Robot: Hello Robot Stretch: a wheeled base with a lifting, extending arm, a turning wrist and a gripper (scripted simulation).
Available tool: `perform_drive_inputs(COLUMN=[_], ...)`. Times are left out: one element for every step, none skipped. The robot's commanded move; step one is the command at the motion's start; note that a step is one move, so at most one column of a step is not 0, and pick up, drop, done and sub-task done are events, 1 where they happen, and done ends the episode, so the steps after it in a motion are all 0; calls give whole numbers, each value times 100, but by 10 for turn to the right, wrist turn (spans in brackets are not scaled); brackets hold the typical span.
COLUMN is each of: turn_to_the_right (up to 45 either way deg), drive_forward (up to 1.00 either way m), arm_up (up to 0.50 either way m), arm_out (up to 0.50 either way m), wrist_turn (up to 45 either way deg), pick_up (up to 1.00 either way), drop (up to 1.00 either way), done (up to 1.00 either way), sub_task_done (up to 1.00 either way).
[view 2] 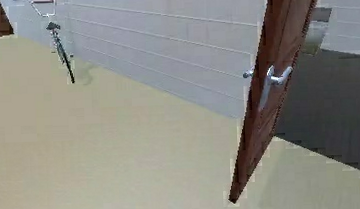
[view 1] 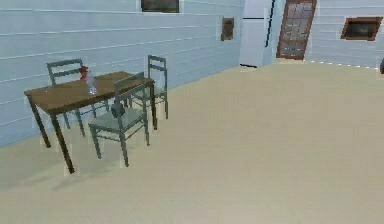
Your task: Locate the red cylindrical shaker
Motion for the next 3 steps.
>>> perform_drive_inputs(turn_to_the_right=[0,0,270], drive_forward=[100,100,0], arm_up=[0,0,0], arm_out=[0,0,0], wrist_turn=[0,0,0], pick_up=[0,0,0], drop=[0,0,0], done=[0,0,0], sub_task_done=[0,0,0])
